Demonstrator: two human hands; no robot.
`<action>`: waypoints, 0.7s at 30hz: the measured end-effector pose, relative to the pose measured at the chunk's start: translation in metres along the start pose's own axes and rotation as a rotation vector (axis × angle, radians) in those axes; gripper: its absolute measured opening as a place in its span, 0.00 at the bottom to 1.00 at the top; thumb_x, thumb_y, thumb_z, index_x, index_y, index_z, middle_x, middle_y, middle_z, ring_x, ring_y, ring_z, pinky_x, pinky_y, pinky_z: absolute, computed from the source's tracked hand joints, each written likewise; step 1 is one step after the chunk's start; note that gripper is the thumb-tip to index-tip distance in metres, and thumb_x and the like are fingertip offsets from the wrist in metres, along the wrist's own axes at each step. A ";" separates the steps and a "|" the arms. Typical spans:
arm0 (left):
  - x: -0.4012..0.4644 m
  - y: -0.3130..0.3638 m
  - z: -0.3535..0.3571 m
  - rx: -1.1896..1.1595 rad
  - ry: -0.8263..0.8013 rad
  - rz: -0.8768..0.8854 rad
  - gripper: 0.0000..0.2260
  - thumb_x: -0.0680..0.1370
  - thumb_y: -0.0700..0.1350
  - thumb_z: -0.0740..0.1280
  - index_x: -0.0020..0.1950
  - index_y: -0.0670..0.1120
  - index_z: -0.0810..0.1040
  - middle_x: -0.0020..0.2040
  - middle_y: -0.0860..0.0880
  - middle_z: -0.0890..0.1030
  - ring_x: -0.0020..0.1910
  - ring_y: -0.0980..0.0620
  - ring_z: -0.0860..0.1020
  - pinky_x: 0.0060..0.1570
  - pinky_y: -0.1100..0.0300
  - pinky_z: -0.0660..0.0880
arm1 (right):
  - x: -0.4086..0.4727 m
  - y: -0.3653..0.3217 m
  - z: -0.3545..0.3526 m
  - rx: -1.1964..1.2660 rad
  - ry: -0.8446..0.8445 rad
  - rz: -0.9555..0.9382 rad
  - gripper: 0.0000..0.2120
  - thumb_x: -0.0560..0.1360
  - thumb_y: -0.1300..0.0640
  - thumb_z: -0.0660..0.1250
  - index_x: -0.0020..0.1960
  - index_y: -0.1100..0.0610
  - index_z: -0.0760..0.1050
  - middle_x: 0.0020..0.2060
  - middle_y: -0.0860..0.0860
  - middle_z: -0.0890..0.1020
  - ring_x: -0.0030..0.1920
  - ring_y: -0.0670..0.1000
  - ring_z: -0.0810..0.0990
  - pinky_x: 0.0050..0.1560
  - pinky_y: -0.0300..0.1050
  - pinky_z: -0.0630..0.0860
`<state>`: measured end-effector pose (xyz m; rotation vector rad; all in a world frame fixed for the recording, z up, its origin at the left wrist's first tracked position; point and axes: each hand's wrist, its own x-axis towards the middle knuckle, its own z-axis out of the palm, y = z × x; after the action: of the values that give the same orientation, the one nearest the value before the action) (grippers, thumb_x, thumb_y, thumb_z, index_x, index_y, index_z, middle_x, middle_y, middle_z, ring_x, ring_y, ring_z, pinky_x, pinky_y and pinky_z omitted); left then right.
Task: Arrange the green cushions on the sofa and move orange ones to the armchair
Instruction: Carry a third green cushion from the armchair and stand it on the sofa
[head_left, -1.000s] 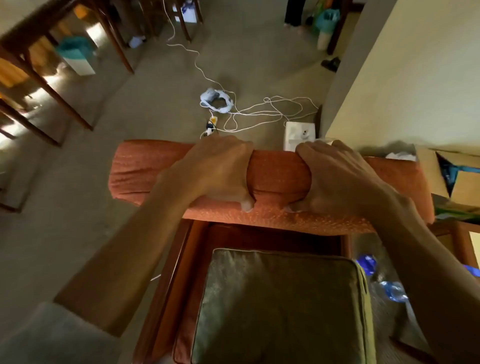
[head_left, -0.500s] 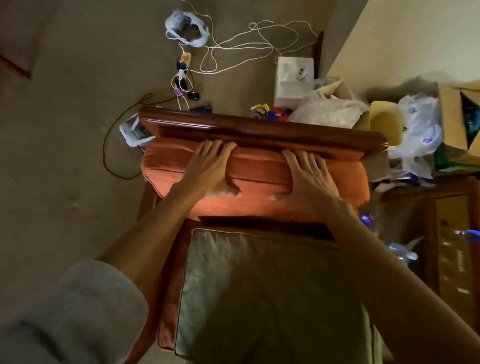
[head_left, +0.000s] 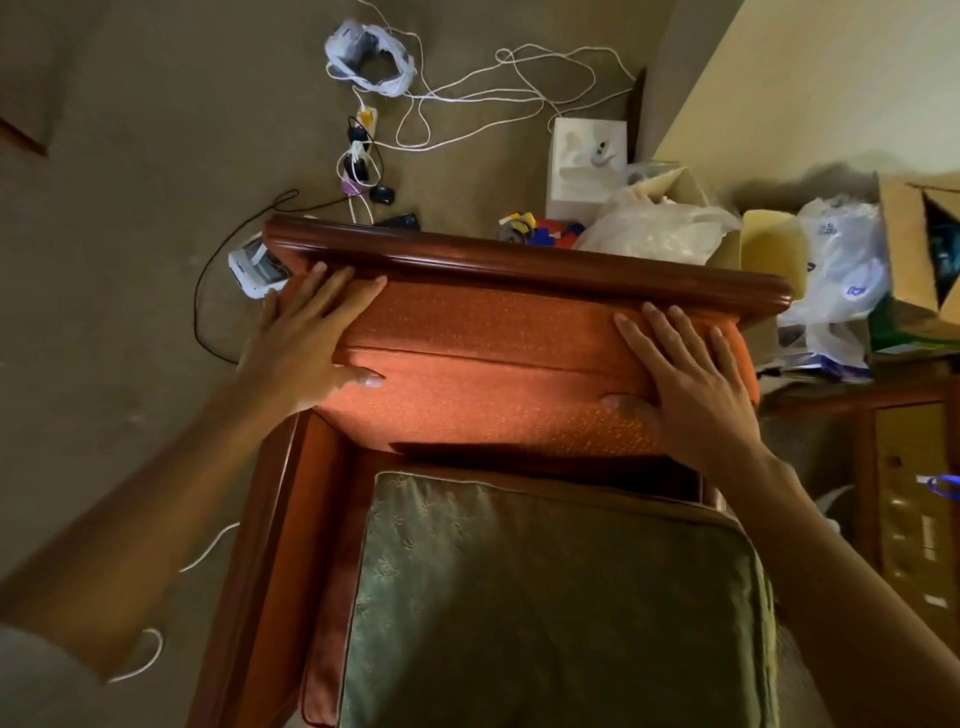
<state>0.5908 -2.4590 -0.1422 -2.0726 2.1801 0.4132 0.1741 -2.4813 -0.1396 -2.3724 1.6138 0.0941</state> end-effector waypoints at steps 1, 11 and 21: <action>0.001 -0.008 -0.003 0.007 -0.033 -0.004 0.55 0.66 0.67 0.74 0.79 0.66 0.37 0.83 0.49 0.48 0.81 0.46 0.42 0.75 0.33 0.49 | 0.000 0.003 0.000 -0.003 -0.021 0.005 0.40 0.76 0.29 0.53 0.81 0.42 0.41 0.81 0.49 0.47 0.80 0.52 0.42 0.78 0.61 0.43; -0.087 0.111 0.026 -0.361 0.364 -0.122 0.27 0.73 0.46 0.75 0.71 0.45 0.72 0.75 0.44 0.69 0.73 0.45 0.66 0.72 0.46 0.62 | -0.022 -0.119 0.045 0.305 -0.299 -0.060 0.25 0.76 0.36 0.65 0.65 0.52 0.72 0.57 0.48 0.80 0.53 0.48 0.78 0.55 0.49 0.77; -0.181 0.094 0.074 -0.461 -0.247 -0.150 0.33 0.75 0.58 0.73 0.76 0.55 0.64 0.76 0.54 0.65 0.74 0.51 0.62 0.74 0.50 0.61 | -0.028 -0.086 0.077 0.253 -1.098 0.461 0.62 0.42 0.29 0.82 0.71 0.53 0.69 0.64 0.52 0.77 0.61 0.57 0.78 0.62 0.58 0.76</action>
<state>0.5009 -2.2615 -0.1542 -2.2251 1.9017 1.1780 0.2501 -2.4066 -0.1925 -1.2602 1.3822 1.0015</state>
